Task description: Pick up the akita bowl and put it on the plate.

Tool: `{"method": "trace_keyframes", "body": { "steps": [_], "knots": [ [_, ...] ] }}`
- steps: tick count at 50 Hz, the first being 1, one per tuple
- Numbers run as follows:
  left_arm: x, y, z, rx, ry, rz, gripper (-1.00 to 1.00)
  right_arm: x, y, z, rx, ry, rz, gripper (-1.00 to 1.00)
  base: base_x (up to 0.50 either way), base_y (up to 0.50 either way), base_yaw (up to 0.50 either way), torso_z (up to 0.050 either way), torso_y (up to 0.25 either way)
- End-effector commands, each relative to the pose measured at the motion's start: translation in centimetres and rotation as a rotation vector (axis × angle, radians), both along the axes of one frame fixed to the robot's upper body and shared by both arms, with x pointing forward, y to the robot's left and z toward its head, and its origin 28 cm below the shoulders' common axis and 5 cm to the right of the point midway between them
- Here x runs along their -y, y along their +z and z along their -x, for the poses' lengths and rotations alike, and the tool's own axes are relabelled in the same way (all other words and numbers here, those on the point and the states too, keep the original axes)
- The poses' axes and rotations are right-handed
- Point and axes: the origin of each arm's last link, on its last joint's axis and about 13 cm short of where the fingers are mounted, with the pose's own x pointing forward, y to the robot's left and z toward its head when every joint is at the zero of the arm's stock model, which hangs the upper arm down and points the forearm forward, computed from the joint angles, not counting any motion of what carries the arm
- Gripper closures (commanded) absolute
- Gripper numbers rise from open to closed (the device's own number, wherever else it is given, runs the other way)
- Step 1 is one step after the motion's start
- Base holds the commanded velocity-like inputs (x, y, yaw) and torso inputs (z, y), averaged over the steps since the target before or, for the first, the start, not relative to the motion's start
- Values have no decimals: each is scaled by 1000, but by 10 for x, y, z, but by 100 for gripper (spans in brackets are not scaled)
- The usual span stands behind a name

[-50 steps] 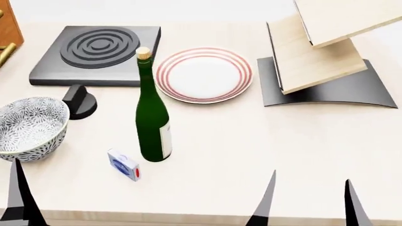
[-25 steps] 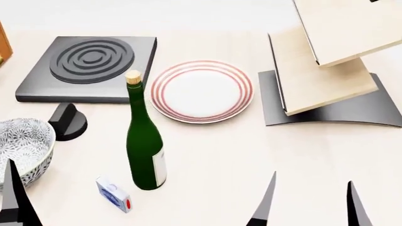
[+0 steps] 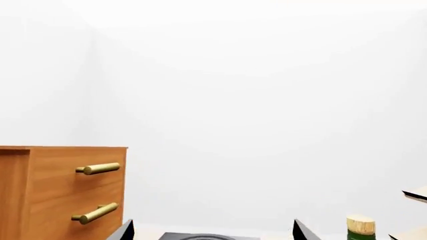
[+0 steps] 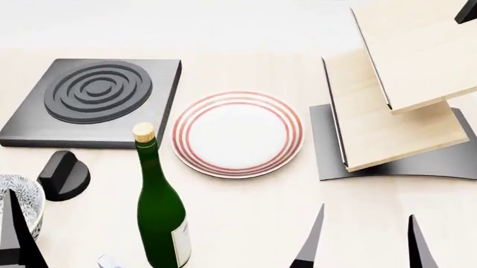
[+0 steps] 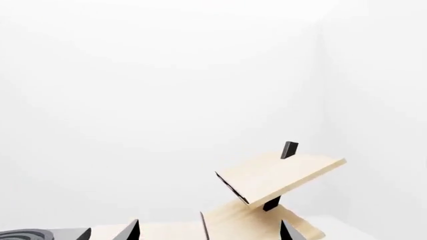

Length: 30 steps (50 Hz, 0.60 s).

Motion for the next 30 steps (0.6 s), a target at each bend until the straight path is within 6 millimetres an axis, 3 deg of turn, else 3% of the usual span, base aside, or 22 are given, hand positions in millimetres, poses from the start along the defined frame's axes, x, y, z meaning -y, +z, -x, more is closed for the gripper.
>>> {"method": "trace_keyframes", "body": {
  "steps": [1, 30],
  "knots": [
    [0, 0, 0, 1, 2, -1, -100, -1, 0, 1, 8, -1, 11, -100, 0, 0, 0, 0, 0],
    [0, -1, -1, -2, 0, -4, -100, -2, -3, -1, 4, 5, 18, -100, 12, 0, 0, 0, 0]
  ]
}}
